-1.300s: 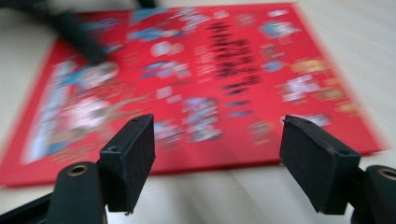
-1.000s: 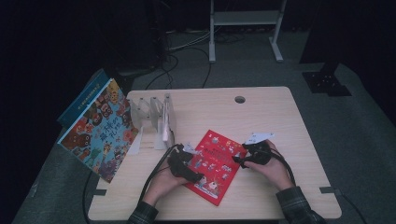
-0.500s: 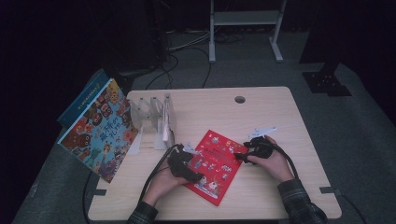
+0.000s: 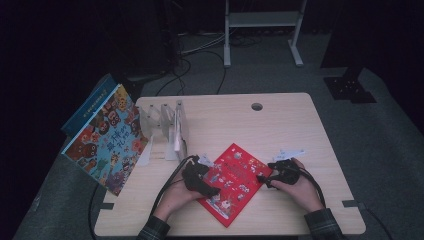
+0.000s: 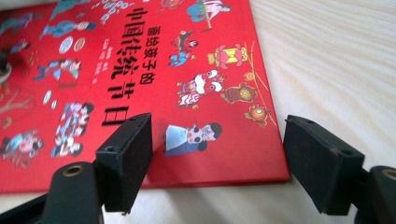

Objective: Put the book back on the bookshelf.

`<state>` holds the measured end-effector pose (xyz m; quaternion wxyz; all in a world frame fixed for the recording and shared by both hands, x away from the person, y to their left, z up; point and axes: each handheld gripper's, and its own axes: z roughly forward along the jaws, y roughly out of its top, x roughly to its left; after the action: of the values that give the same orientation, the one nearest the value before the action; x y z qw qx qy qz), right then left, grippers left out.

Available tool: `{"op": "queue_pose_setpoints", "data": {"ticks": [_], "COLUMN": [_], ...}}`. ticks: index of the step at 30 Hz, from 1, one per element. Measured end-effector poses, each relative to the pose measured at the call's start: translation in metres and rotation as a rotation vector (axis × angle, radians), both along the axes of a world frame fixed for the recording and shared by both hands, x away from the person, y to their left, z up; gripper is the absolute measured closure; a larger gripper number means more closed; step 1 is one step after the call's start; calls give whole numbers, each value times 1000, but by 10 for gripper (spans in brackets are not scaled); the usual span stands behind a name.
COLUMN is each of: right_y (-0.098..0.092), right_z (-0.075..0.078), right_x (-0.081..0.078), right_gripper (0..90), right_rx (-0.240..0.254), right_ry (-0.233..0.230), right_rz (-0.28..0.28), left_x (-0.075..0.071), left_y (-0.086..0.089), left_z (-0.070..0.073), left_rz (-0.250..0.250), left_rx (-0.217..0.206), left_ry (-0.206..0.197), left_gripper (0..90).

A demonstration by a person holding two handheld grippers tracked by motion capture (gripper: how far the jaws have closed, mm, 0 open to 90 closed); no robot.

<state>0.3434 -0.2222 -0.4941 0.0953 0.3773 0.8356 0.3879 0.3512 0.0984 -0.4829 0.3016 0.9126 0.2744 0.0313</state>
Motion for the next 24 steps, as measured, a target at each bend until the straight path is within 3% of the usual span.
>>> {"op": "queue_pose_setpoints", "data": {"ticks": [6, 10, 14, 22, 24], "right_y": [0, 0, 1, 11, 17], "right_z": [2, 2, 6, 2, -1], "right_x": [-24, -30, -38, -79, -85], "right_gripper": [242, 244, 267, 253, 242], "right_rx": [-39, -50, -93, -59, -83], "right_ry": [-38, -74, -127, -123, -126], "right_rz": [-18, -20, -51, -62, -54], "left_x": [-2, -3, -3, -2, -1], "left_y": [-3, -2, -2, -3, -5], "left_z": [0, -1, -2, -1, -1], "left_rz": [-21, -23, -21, -26, -24], "left_rx": [-2, -14, -19, -12, -6], "left_ry": [-3, -10, -13, -8, -6], "left_gripper": [3, 3, 0, 0, 0]}}
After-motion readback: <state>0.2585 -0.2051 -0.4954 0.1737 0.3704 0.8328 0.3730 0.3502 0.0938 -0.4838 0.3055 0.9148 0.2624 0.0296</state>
